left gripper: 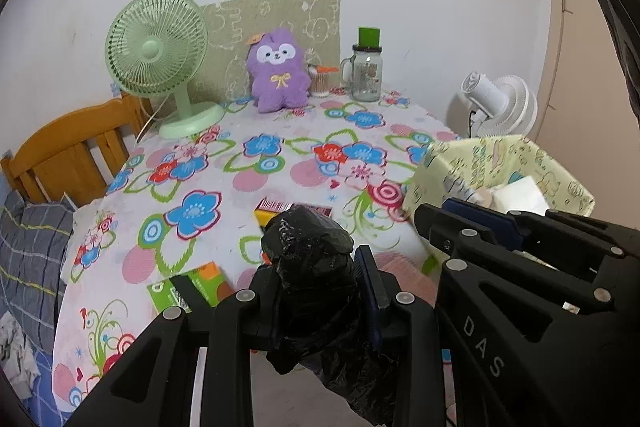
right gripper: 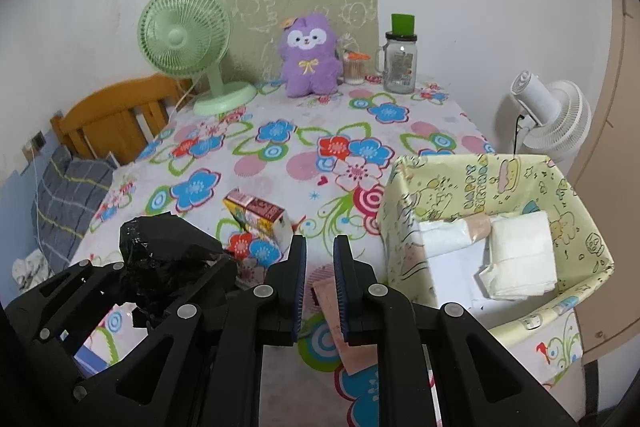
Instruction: Organize soft objects
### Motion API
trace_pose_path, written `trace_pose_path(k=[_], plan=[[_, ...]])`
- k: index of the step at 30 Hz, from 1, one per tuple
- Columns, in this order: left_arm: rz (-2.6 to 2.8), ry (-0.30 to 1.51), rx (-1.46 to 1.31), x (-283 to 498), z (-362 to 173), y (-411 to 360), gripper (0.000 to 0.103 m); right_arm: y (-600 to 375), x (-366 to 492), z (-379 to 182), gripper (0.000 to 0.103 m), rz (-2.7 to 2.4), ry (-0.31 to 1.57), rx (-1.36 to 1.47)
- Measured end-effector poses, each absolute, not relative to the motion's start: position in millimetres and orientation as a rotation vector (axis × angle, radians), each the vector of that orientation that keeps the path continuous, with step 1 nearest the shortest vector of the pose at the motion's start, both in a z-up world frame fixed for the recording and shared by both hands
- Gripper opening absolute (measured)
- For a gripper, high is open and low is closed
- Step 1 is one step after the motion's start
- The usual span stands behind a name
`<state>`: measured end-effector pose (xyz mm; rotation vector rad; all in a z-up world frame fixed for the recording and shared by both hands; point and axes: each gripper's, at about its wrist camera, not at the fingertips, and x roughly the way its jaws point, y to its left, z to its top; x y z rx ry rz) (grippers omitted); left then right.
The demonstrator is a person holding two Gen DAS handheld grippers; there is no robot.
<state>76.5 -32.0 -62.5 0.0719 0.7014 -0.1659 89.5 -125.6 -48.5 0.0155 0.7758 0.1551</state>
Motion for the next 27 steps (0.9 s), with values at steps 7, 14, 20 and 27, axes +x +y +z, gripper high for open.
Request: trace_pose_path(k=[7, 14, 20, 27], plan=[[-0.162, 0.741, 0.064, 78.4, -82.7, -21.2, 0.031, -114.6, 92.6, -68.2, 0.060, 0.164, 0.792, 0.008], [-0.166, 0.791, 0.059, 81.4, -104.9, -13.0, 0.031, -106.3, 99.2, -86.2, 0.062, 0.158, 0.825, -0.007], [-0.166, 0.830, 0.036, 86.8, -122.0, -7.8, 0.031, -101.9, 108.0, -103.4, 0.062, 0.149, 0.867, -0.020], [-0.175, 0.837, 0.037, 91.9, -129.5, -8.4, 0.031, -101.5, 118.3, -122.7, 0.062, 0.112, 0.919, -0.029]])
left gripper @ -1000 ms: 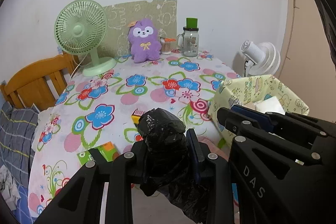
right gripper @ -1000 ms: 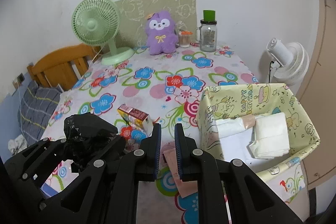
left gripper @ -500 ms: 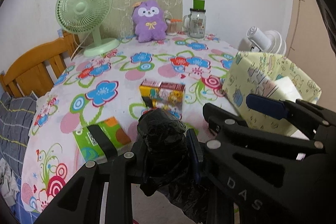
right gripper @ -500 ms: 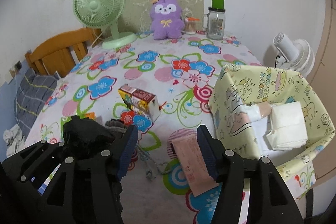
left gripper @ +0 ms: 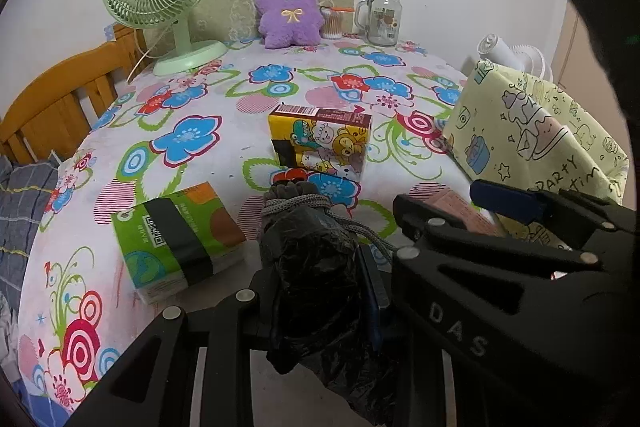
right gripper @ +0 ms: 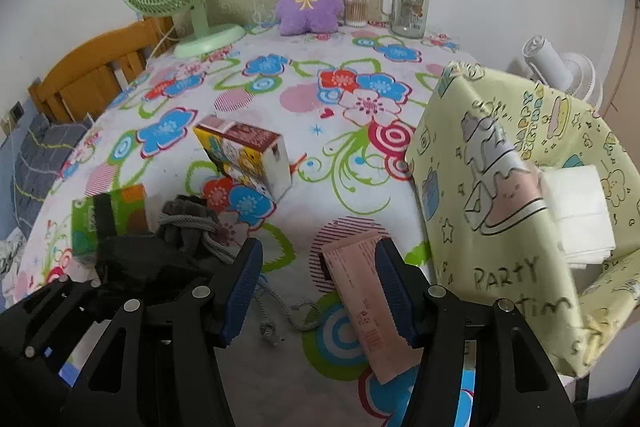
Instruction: Organize soft objects
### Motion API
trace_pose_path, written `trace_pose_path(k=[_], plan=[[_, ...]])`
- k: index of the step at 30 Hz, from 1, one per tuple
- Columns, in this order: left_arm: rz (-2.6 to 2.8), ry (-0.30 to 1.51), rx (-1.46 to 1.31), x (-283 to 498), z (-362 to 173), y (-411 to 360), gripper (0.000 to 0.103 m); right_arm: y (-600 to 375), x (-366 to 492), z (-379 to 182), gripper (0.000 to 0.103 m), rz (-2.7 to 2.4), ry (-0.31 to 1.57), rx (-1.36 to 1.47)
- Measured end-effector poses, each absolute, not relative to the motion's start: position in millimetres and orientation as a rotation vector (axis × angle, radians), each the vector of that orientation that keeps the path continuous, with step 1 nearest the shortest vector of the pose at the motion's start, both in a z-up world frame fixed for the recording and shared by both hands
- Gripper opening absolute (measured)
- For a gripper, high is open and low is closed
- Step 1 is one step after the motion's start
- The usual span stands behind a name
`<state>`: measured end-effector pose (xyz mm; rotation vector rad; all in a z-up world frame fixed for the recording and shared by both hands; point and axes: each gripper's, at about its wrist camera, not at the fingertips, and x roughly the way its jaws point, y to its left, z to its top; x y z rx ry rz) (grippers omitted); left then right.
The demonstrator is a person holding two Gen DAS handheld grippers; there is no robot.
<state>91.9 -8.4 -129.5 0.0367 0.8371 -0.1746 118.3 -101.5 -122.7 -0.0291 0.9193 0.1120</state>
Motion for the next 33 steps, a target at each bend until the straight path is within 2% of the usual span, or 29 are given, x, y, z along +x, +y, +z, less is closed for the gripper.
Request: trace_pose_path(k=[16, 19, 25, 26, 28, 29, 33], plan=[[-0.167, 0.840, 0.080, 96.7, -135.8, -17.9, 0.031, -114.8, 130.9, -136.9, 0.070, 0.052, 0.966, -0.018], [-0.158, 0.839, 0.095, 94.7, -136.5, -20.7, 0.031, -118.3, 129.1, -137.9, 0.075, 0.037, 0.963, -0.022], [-0.143, 0.842, 0.116, 94.6, -138.2, -24.6, 0.031, -129.5, 125.3, -145.4, 0.075, 0.014, 0.986, 0.062], [-0.142, 0.840, 0.120, 94.5, -138.3, -24.8, 0.031, -129.3, 124.5, -145.8, 0.074, 0.004, 0.983, 0.063], [-0.143, 0.840, 0.119, 95.2, -138.1, -24.6, 0.031, -126.2, 123.4, -146.0, 0.057, -0.031, 0.975, 0.026], [-0.144, 0.839, 0.119, 95.3, -138.3, -24.7, 0.031, -124.6, 122.0, -145.7, 0.046, -0.030, 0.963, 0.004], [-0.153, 0.837, 0.110, 94.9, -136.4, -25.2, 0.030, -126.3, 123.0, -144.8, 0.043, -0.004, 0.972, 0.025]])
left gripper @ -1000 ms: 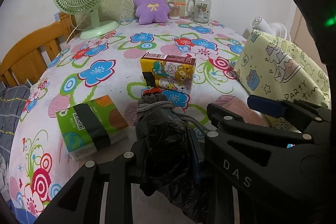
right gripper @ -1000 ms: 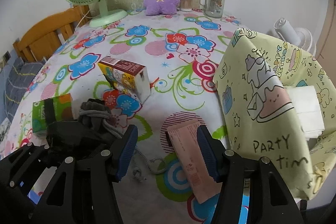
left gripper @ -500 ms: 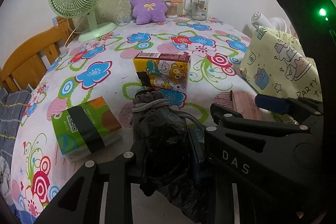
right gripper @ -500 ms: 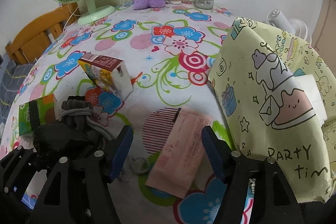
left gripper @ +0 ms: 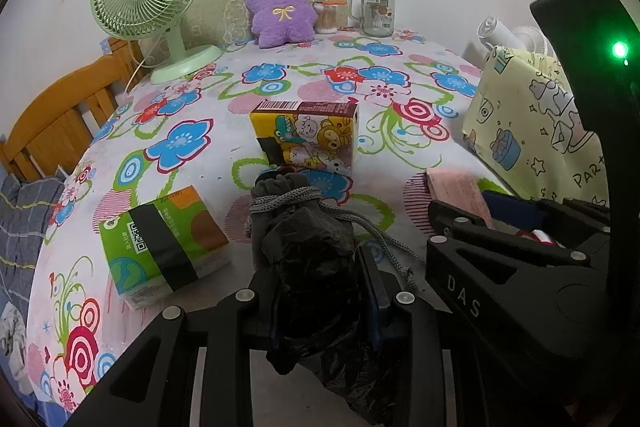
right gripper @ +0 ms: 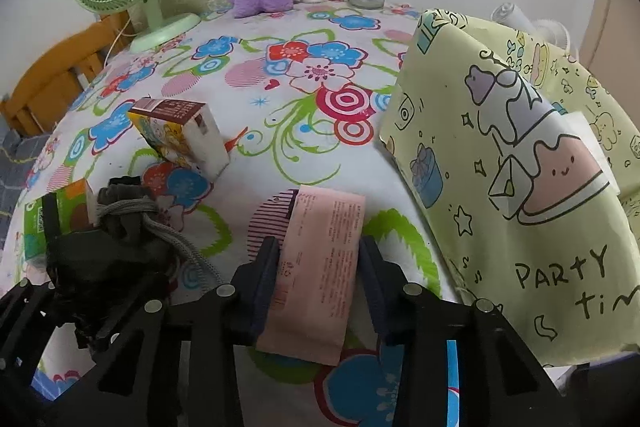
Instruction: Organize soft objects
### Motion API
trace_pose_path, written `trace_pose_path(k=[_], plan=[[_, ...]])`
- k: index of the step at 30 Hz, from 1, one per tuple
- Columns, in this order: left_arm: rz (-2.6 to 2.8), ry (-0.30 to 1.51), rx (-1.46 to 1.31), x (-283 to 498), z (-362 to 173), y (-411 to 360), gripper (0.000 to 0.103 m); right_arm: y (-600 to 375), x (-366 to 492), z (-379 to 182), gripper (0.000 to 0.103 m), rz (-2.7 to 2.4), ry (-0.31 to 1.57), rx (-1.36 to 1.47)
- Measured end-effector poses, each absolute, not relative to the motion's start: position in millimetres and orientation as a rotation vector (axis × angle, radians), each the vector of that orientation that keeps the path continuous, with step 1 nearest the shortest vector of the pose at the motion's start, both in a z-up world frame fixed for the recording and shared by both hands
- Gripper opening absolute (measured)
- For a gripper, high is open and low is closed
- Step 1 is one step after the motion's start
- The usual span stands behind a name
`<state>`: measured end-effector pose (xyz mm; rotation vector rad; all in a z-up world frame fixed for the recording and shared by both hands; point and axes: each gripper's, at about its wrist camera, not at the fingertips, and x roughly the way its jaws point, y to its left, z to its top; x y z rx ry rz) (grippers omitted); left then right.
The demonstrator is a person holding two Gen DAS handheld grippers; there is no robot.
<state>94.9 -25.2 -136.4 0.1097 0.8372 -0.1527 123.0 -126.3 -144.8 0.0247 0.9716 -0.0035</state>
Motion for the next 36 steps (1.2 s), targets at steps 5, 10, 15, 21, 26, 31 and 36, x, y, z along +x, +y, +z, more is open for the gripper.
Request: trace_pose_path(k=[5, 10, 15, 21, 26, 31, 36], plan=[[-0.158, 0.826, 0.097, 93.8, -128.3, -23.3, 0.030, -124.8, 122.4, -135.5, 0.043, 0.023, 0.965, 0.037], [-0.160, 0.796, 0.087, 92.2, -111.3, -23.7, 0.030, -124.7, 120.8, -116.9, 0.042, 0.038, 0.931, 0.044], [-0.162, 0.768, 0.076, 90.5, -94.1, -24.8, 0.030, -126.1, 117.5, -95.9, 0.043, 0.049, 0.892, 0.040], [-0.163, 0.733, 0.076, 85.3, -74.4, -30.0, 0.030, -131.5, 111.3, -73.1, 0.043, 0.060, 0.848, 0.041], [-0.171, 0.709, 0.077, 82.0, -60.2, -37.1, 0.030, -139.4, 104.3, -54.7, 0.043, 0.066, 0.808, 0.037], [-0.190, 0.679, 0.084, 77.7, -45.5, -50.4, 0.030, -147.8, 96.7, -36.9, 0.043, 0.071, 0.768, 0.031], [-0.207, 0.651, 0.093, 74.9, -33.3, -65.3, 0.030, -162.0, 90.8, -22.1, 0.043, 0.069, 0.734, 0.034]])
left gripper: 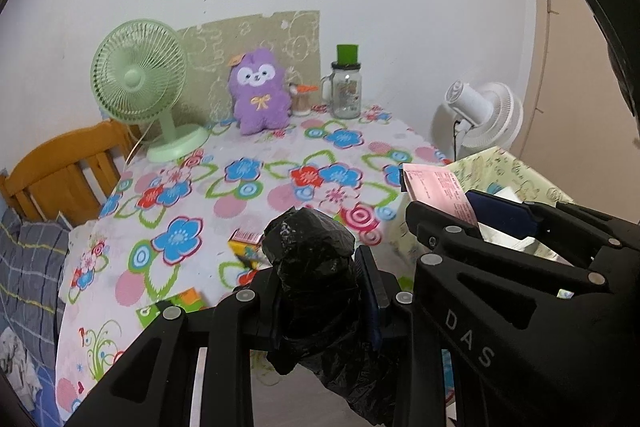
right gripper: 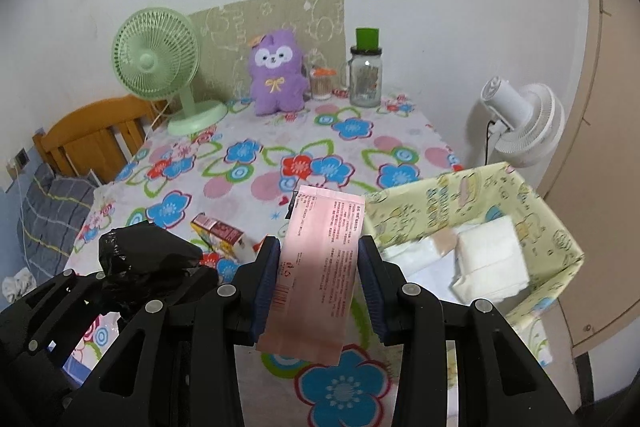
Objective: Organize soft objects
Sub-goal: 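Carry the pink packet with the right gripper while the left carries the umbrella over the box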
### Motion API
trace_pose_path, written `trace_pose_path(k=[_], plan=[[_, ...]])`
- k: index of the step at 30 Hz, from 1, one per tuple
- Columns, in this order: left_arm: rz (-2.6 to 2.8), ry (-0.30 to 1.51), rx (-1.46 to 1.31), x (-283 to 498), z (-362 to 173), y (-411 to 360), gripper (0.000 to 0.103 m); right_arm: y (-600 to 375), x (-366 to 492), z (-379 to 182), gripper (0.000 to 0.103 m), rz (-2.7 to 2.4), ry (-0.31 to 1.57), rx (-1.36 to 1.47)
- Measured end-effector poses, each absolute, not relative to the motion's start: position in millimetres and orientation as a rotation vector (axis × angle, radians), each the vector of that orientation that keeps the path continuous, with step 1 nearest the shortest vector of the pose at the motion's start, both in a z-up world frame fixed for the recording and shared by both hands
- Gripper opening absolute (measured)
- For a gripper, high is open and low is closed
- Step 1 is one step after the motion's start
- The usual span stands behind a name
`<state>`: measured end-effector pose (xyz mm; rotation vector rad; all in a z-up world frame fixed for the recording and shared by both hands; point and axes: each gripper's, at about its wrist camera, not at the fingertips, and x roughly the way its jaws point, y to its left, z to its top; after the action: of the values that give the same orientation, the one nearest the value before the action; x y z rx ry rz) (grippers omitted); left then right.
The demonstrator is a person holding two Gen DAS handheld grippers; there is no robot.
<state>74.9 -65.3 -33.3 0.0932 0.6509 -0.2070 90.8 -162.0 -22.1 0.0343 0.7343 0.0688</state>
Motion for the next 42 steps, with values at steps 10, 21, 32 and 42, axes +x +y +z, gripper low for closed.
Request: trace_pose_path(k=[10, 21, 32, 42], plan=[[-0.263, 0.614, 0.105, 76.7, -20.1, -105.9, 0.030, -198.1, 85.1, -5.9, 0.043, 0.030, 0.684, 0.032], [-0.343, 0.610, 0.109, 90.9, -19.7, -153.1, 0.030, -248.6, 89.2, -5.0, 0.043, -0.050, 0.657, 0.061], [-0.418, 0.641, 0.132, 108.1, -33.9, -196.2, 0.031, -289.3, 102.3, -21.5, 0.043, -0.126, 0.687, 0.092], [-0.461, 0.699, 0.132, 126.9, -55.0, -217.4, 0.041, -312.0, 117.0, -43.8, 0.043, -0.165, 0.743, 0.115]])
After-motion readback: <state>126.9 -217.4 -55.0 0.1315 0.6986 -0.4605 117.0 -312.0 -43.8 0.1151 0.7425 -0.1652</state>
